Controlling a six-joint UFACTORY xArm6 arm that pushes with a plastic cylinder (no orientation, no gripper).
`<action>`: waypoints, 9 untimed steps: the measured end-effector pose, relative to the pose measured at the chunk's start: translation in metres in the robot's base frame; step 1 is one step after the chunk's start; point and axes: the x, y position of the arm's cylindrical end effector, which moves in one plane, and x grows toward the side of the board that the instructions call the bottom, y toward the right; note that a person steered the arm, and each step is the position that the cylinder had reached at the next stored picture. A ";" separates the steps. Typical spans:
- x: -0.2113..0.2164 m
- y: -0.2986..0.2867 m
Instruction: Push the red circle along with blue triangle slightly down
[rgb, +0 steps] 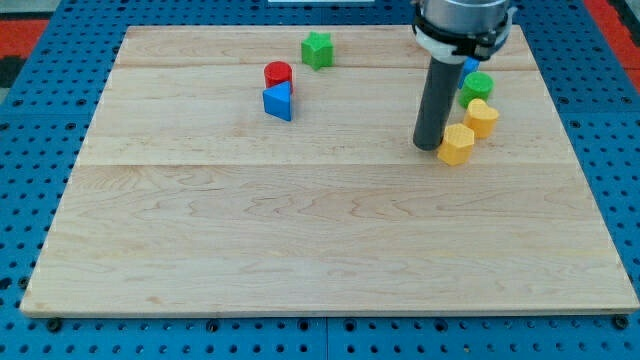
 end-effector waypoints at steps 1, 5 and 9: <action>0.011 0.006; 0.054 -0.088; 0.018 -0.333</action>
